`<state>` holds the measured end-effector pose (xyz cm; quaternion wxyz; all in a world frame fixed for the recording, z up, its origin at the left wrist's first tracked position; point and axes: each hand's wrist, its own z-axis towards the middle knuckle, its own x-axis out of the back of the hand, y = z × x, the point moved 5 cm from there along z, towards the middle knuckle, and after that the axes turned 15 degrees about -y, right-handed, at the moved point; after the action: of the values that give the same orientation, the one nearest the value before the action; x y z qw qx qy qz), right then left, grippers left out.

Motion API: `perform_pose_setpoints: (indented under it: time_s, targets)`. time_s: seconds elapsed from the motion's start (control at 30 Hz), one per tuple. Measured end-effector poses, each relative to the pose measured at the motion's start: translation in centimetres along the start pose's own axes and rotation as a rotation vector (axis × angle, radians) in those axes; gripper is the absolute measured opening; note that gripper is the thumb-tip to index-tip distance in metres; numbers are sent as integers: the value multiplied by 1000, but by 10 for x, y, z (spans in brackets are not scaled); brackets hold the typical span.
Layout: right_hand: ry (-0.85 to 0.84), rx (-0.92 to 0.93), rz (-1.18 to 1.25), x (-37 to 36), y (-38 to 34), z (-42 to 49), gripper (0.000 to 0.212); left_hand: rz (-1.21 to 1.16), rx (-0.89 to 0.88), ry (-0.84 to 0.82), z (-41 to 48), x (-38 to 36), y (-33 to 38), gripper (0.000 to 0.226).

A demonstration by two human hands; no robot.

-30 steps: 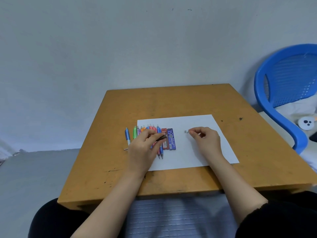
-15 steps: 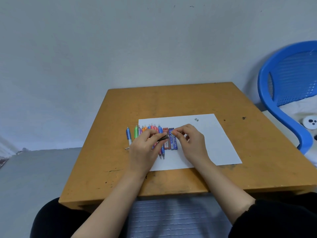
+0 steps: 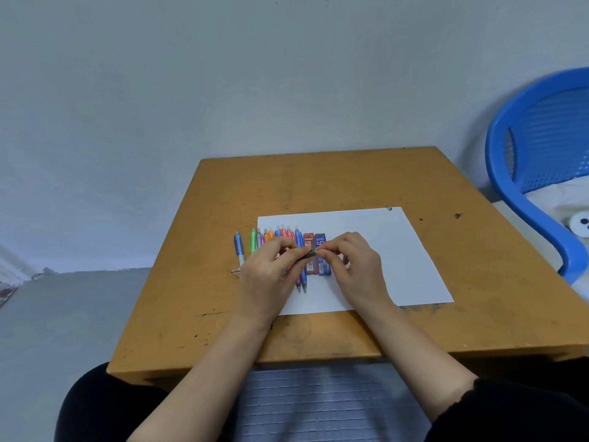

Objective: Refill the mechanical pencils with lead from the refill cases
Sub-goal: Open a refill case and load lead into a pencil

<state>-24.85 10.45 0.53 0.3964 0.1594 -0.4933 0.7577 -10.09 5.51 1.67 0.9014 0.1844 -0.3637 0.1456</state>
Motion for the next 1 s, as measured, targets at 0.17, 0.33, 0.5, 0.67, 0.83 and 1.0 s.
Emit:
perform_pose_setpoints:
  time_s: [0.17,0.33,0.5,0.67,0.83,1.0]
  targets:
    - [-24,-49,156,3,4,0,7,-8,-34,-6,0,0,2,24]
    - [-62,-93,262,3,5,1,8,-30,-24,-8,-1,1,2,27]
    - [-127,-116,311,-1,7,1,13,-21,1,-19,-1,0,1,26]
    - [-137,-126,346,0,6,2,20,-9,-32,-24,-1,0,2,25]
    - [-141,-159,382,0,7,1,17,0,-35,-39,-1,1,3,26]
    - [-112,-206,471,10,8,1,12,-34,6,-46,-2,-1,3,26]
